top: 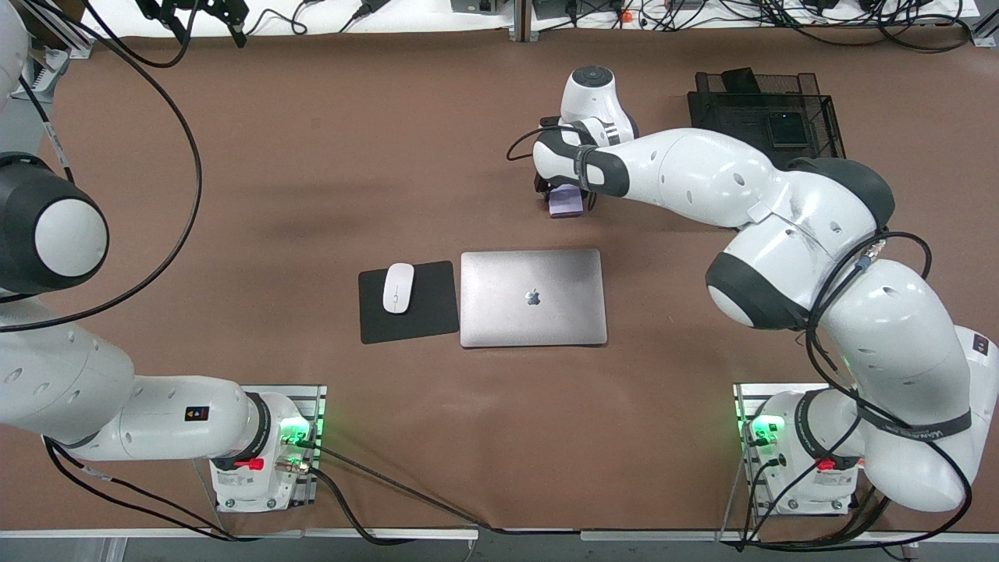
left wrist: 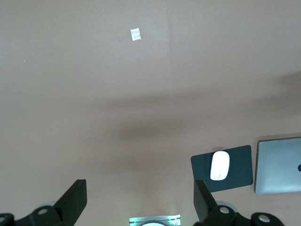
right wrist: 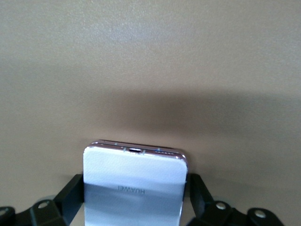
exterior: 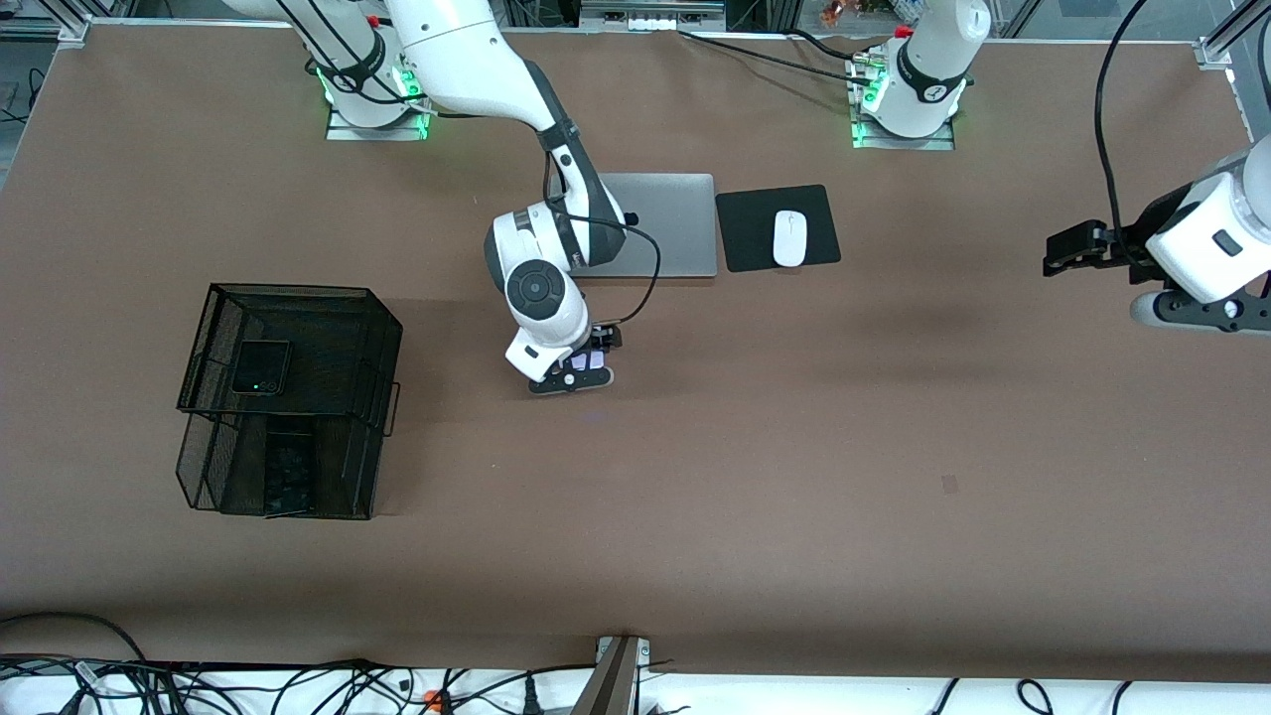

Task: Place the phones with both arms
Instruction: 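Grasp the white phone with the right gripper while the left gripper returns, then lower the white phone into the basket's lower tier and open the right gripper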

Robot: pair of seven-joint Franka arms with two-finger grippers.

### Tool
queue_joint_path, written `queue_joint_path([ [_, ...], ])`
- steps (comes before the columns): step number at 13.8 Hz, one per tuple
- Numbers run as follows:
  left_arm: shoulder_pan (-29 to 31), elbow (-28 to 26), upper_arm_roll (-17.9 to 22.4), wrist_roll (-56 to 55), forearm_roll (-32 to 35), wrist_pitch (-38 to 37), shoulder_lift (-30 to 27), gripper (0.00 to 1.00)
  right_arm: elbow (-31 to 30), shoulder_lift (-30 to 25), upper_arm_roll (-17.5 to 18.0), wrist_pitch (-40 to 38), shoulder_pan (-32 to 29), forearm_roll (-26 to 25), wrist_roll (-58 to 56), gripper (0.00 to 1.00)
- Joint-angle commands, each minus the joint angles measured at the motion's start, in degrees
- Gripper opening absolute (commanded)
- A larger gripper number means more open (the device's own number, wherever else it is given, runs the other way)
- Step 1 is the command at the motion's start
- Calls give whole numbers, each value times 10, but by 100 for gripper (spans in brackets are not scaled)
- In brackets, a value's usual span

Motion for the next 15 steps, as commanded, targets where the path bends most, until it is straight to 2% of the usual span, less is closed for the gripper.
queue_joint_path([
  [1,6,-30,0,14,-11,6,-30,100,-25,-21,-1,3,7,13,-8,32],
  [2,7,-27,0,12,-12,6,-29,100,-25,-24,-4,2,7,13,-9,14],
  [3,7,-27,0,11,-13,7,-29,100,-25,-32,-10,0,7,13,-11,4],
  [4,7,-28,0,13,-19,6,-28,100,-25,-46,-29,-4,7,12,-14,1],
  [5,7,-29,0,13,-30,6,-29,100,-23,-64,-55,-22,7,12,-15,1],
  [7,7,-28,-3,11,-30,6,-30,100,-16,-104,-142,-91,7,1,-29,1],
  [9,7,-28,-4,12,-30,6,-31,100,-15,-144,-217,-130,7,-22,-96,2],
  [12,6,-29,-9,12,-29,5,-32,100,-16,-158,-325,-202,5,-28,-199,3],
  [13,6,-29,-9,10,-29,5,-33,100,-24,-158,-348,-219,4,-26,-240,4],
  [15,16,-34,-5,18,-29,4,-49,100,-50,-158,-366,-232,3,-25,-257,4],
])
